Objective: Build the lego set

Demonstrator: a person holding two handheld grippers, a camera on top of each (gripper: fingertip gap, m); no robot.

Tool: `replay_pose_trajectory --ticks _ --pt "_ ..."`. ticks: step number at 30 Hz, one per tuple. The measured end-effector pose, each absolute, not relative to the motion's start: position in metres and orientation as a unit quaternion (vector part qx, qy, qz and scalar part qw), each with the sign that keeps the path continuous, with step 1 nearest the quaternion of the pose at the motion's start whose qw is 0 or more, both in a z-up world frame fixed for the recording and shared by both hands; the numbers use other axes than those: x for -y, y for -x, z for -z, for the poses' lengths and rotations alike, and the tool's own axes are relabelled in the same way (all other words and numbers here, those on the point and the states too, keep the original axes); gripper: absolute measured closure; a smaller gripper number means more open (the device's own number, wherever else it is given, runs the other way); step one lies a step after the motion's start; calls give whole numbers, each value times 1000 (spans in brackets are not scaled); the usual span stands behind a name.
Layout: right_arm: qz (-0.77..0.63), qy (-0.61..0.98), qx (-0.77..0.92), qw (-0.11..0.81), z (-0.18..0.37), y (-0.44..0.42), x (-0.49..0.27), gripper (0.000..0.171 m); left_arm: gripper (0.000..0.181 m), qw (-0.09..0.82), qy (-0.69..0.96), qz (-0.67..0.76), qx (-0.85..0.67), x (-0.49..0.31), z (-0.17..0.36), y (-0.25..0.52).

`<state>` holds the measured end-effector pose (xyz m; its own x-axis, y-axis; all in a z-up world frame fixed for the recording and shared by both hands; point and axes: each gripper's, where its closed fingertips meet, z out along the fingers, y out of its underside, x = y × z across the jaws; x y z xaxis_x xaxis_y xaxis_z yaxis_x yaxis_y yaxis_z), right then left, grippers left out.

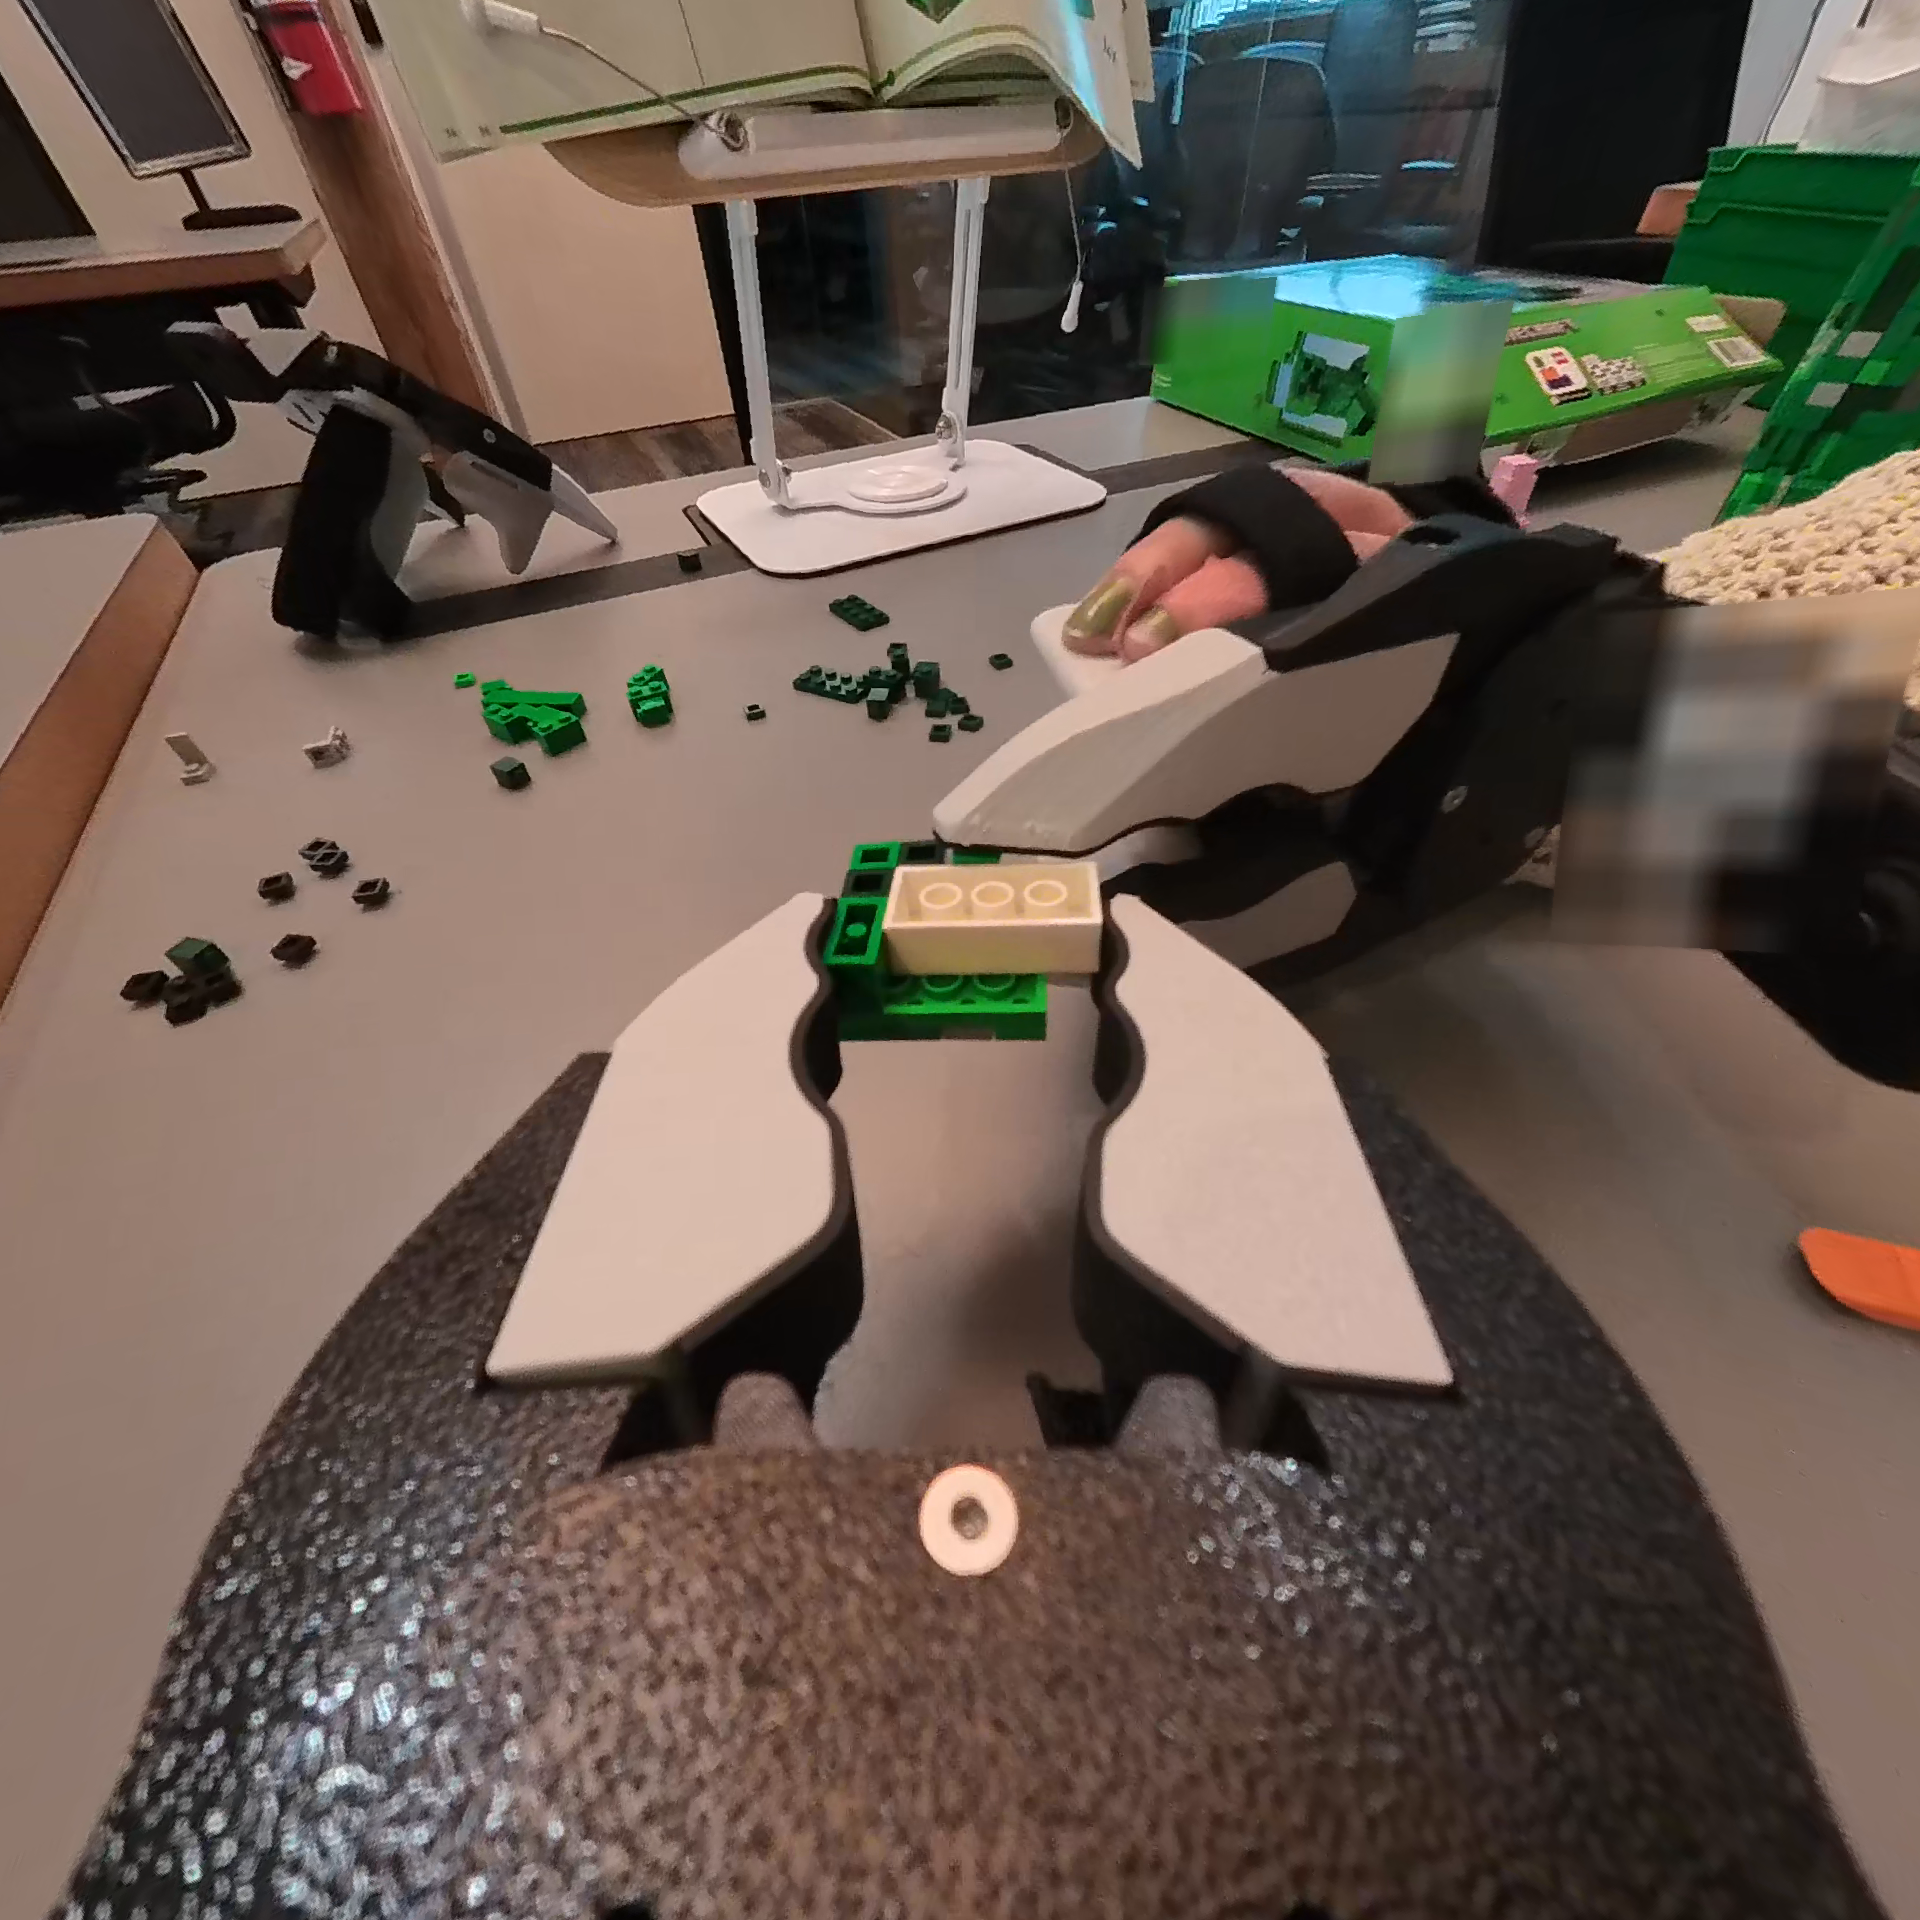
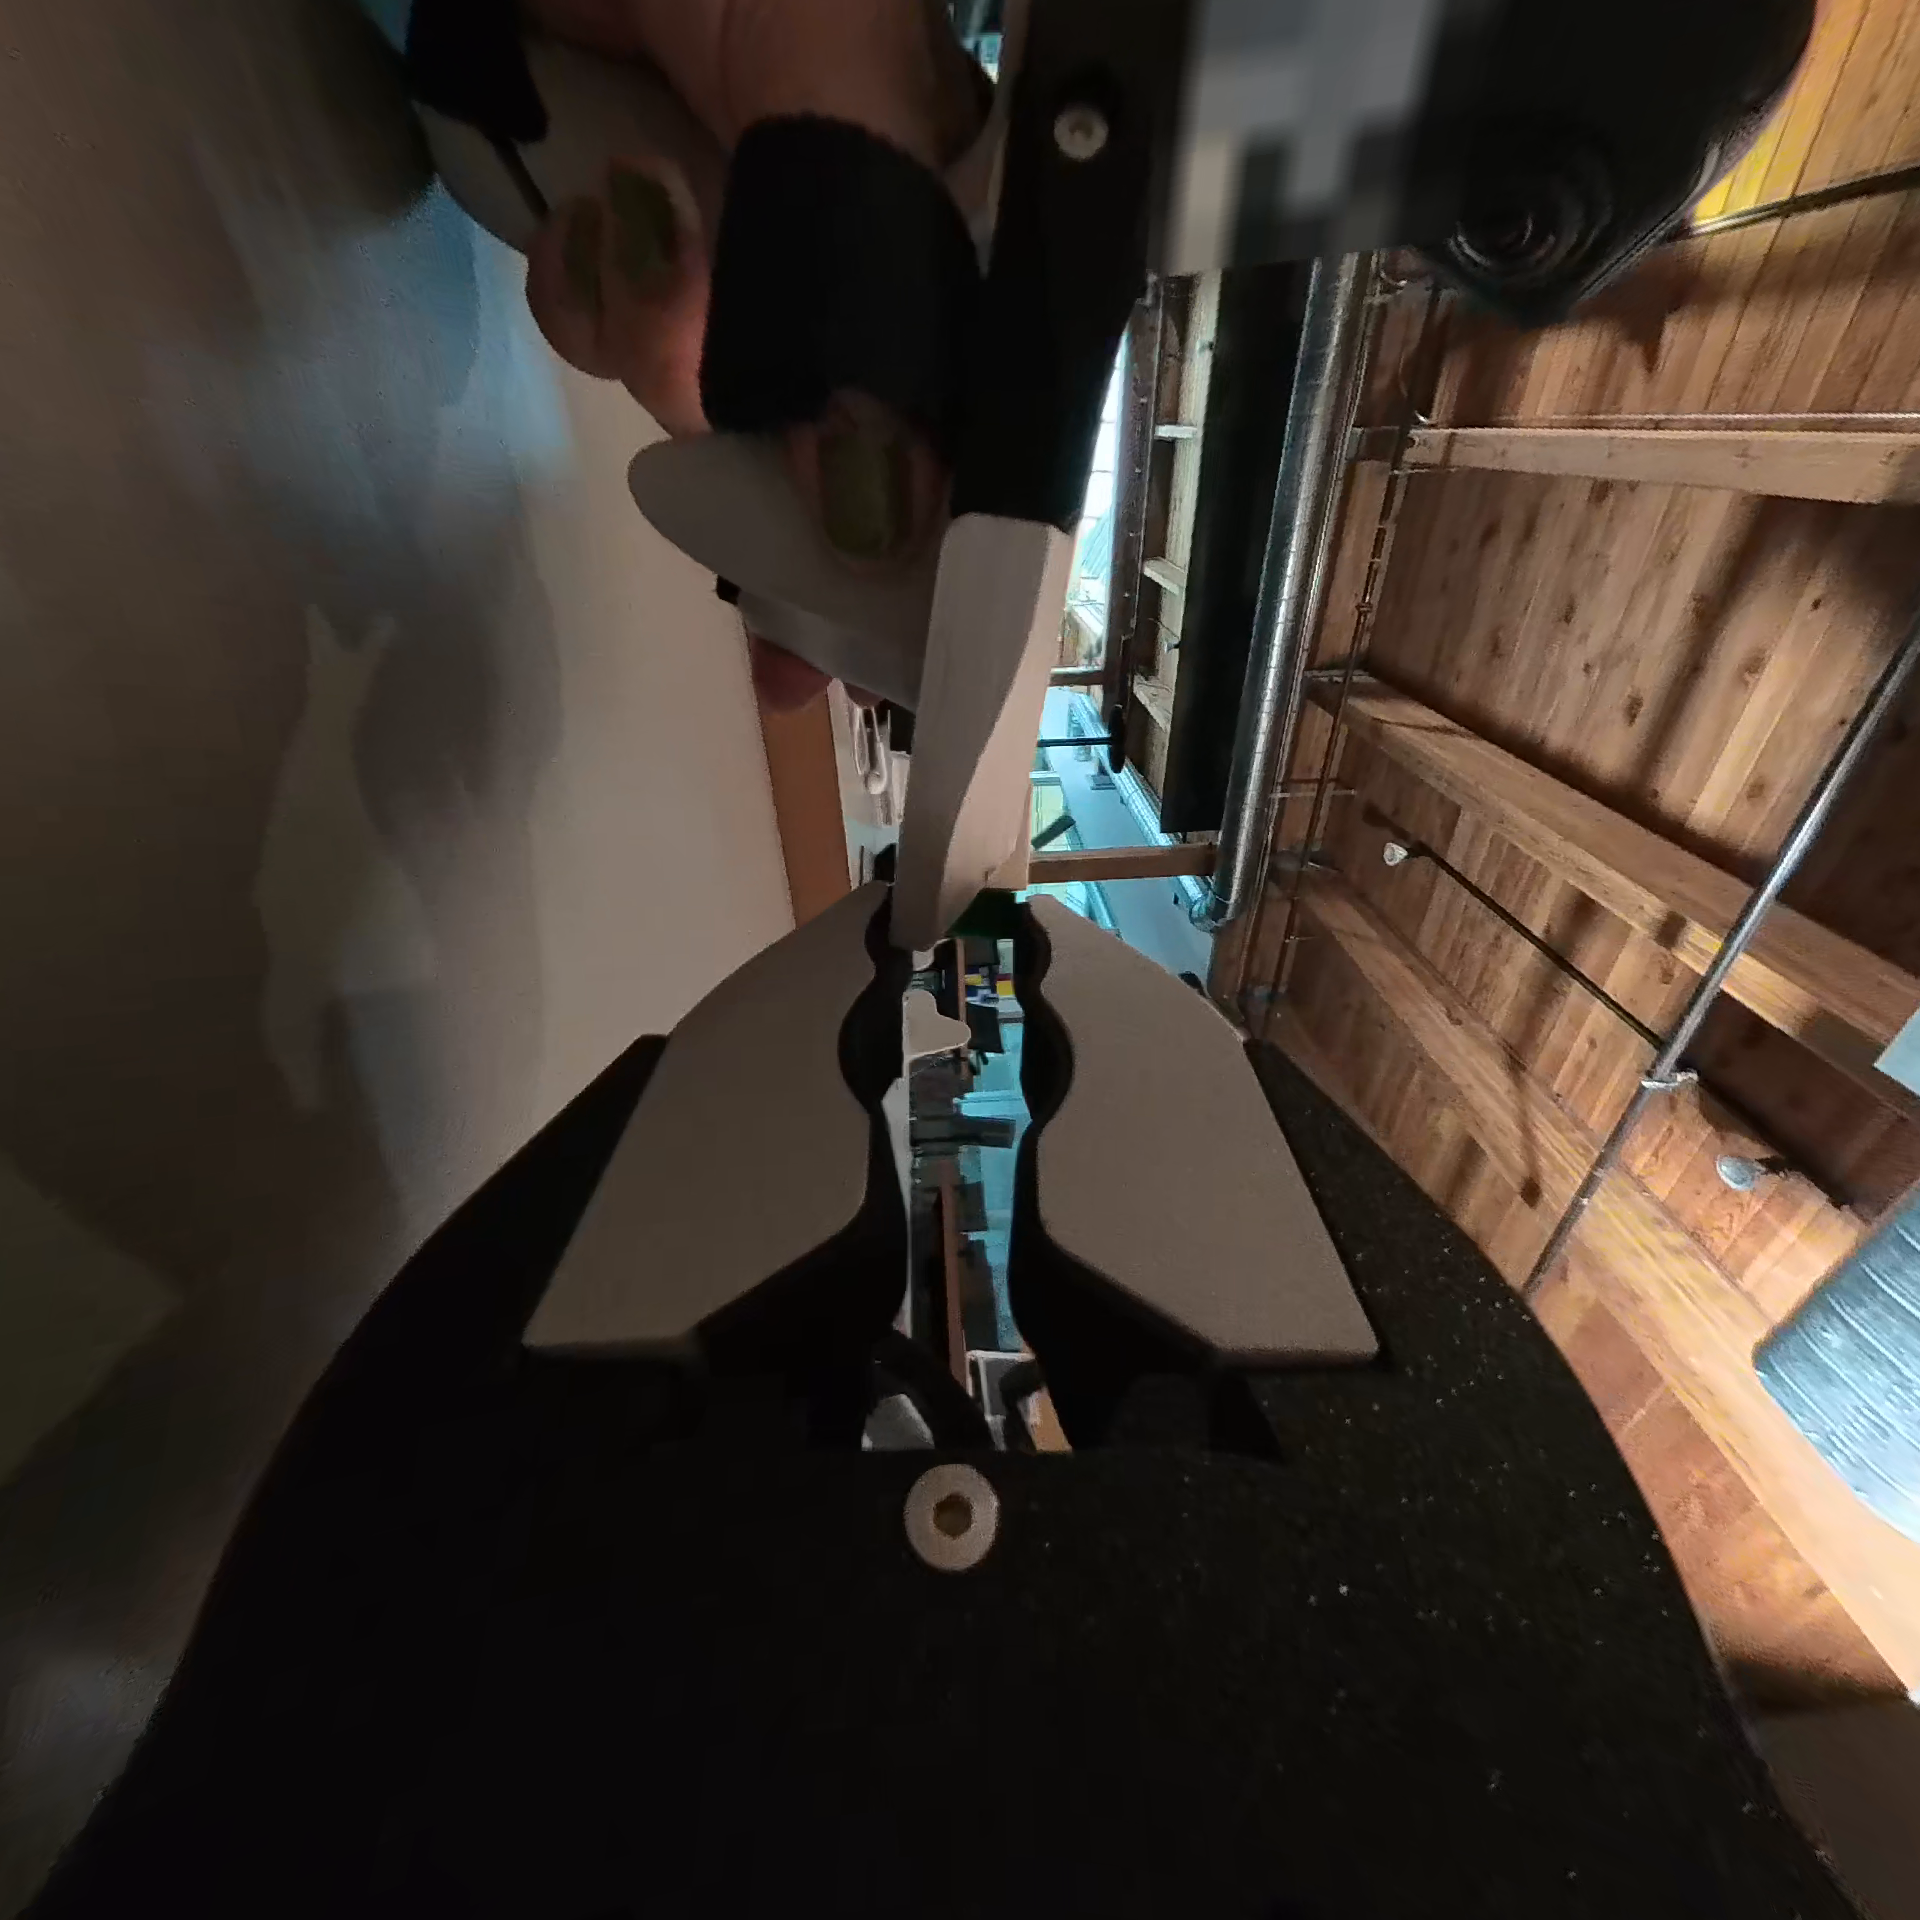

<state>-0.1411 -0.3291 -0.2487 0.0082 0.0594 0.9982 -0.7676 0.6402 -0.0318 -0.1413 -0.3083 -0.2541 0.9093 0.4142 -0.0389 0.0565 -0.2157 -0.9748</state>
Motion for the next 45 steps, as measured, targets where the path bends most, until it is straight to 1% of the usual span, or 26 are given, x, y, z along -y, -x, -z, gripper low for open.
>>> replay_pose_trajectory --ticks 4,7,11,14,18,29,36,40,45 --pt "-321 -280 627 653 248 141 329 153 135 608 765 -146 153 308 254 141" --pt "-326 -271 627 654 246 143 329 148 135 606 767 -151 148 308 254 140" --pt "-337 -258 624 656 242 144 329 144 135 613 761 -153 146 309 251 139" --pt "-339 -257 620 659 240 143 328 145 135 621 755 -145 150 310 249 140" --pt "-331 -265 620 661 243 144 329 153 135 627 751 -140 152 310 248 140" --pt "-282 -287 618 675 245 147 329 153 135 622 754 -140 157 310 249 141" --pt "-284 -274 653 646 249 149 329 155 135 618 756 -149 154 310 249 141" --pt "-289 -268 658 641 249 150 329 155 135 619 756 -146 156 310 249 142" --pt "-361 -217 653 629 242 151 329 154 135 639 736 -162 155 311 241 143"
